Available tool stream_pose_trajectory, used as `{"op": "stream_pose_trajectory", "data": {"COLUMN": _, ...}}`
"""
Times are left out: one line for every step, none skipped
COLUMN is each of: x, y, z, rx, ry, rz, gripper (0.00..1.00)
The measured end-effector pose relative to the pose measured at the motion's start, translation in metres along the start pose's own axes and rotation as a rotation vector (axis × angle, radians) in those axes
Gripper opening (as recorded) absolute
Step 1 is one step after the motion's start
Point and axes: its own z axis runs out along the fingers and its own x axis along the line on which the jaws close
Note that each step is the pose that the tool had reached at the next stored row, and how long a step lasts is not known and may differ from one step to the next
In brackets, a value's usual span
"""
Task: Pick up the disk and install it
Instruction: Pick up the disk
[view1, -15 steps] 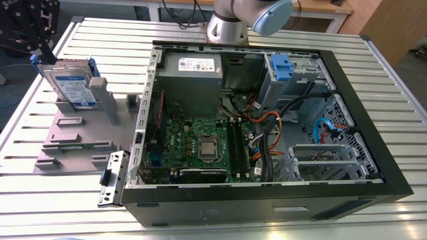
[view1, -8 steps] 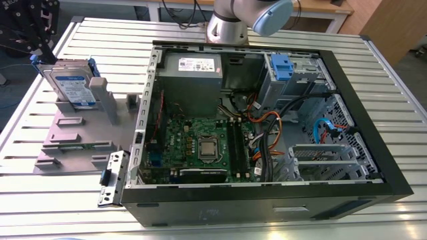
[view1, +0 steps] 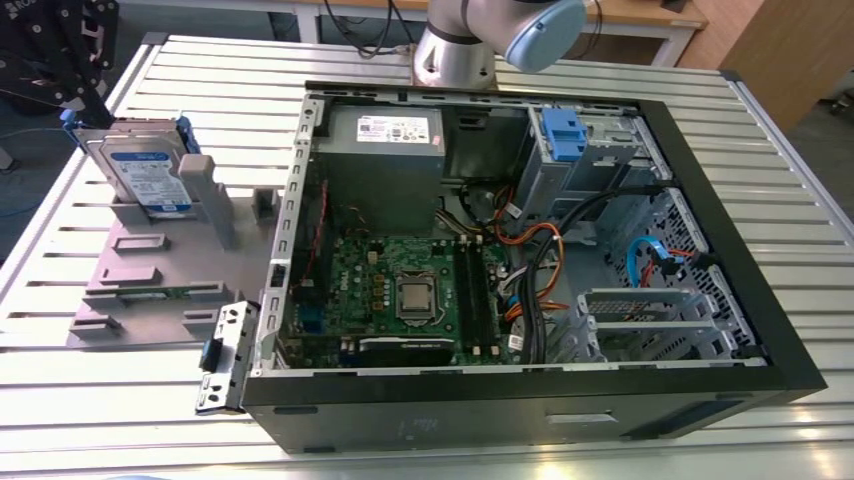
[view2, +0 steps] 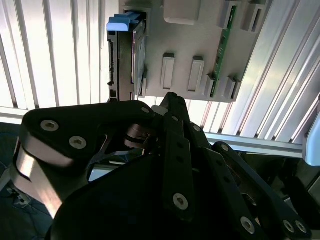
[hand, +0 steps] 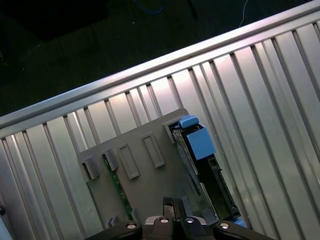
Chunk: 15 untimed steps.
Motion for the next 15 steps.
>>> {"op": "stream_pose_trajectory", "data": {"x": 0.0, "y": 0.0, "z": 0.0, "rx": 0.0, "ry": 0.0, "rz": -0.001, "gripper": 0.11}}
{"op": "stream_pose_trajectory", "data": {"x": 0.0, "y": 0.0, "z": 0.0, "rx": 0.0, "ry": 0.0, "rz": -0.002, "gripper": 0.11}}
{"op": "stream_pose_trajectory", "data": {"x": 0.0, "y": 0.0, "z": 0.0, "rx": 0.0, "ry": 0.0, "rz": -0.003, "gripper": 0.11}}
{"op": "stream_pose_trajectory", "data": {"x": 0.0, "y": 0.0, "z": 0.0, "rx": 0.0, "ry": 0.0001, "rz": -0.004, "gripper": 0.11}}
{"op": "stream_pose_trajectory", "data": {"x": 0.0, "y": 0.0, "z": 0.0, "rx": 0.0, "ry": 0.0001, "rz": -0.005, "gripper": 0.11}}
{"op": "stream_pose_trajectory", "data": {"x": 0.0, "y": 0.0, "z": 0.0, "rx": 0.0, "ry": 0.0001, "rz": -0.006, "gripper": 0.11}}
{"op": "stream_pose_trajectory", "data": {"x": 0.0, "y": 0.0, "z": 0.0, "rx": 0.0, "ry": 0.0001, "rz": -0.007, "gripper": 0.11}}
{"op": "stream_pose_trajectory", "data": {"x": 0.0, "y": 0.0, "z": 0.0, "rx": 0.0, "ry": 0.0001, "rz": -0.008, "gripper": 0.11}}
{"op": "stream_pose_trajectory", "data": {"x": 0.0, "y": 0.0, "z": 0.0, "rx": 0.0, "ry": 0.0002, "rz": -0.009, "gripper": 0.11}}
{"op": "stream_pose_trajectory", "data": {"x": 0.0, "y": 0.0, "z": 0.0, "rx": 0.0, "ry": 0.0002, "rz": -0.01, "gripper": 0.11}}
{"op": "stream_pose_trajectory", "data": {"x": 0.0, "y": 0.0, "z": 0.0, "rx": 0.0, "ry": 0.0002, "rz": -0.011, "gripper": 0.11}}
{"op": "stream_pose_trajectory", "data": {"x": 0.0, "y": 0.0, "z": 0.0, "rx": 0.0, "ry": 0.0002, "rz": -0.012, "gripper": 0.11}}
{"op": "stream_pose_trajectory", "data": {"x": 0.0, "y": 0.0, "z": 0.0, "rx": 0.0001, "ry": 0.0002, "rz": -0.013, "gripper": 0.11}}
{"op": "stream_pose_trajectory", "data": {"x": 0.0, "y": 0.0, "z": 0.0, "rx": 0.0001, "ry": 0.0002, "rz": -0.014, "gripper": 0.11}}
{"op": "stream_pose_trajectory", "data": {"x": 0.0, "y": 0.0, "z": 0.0, "rx": 0.0001, "ry": 0.0002, "rz": -0.015, "gripper": 0.11}}
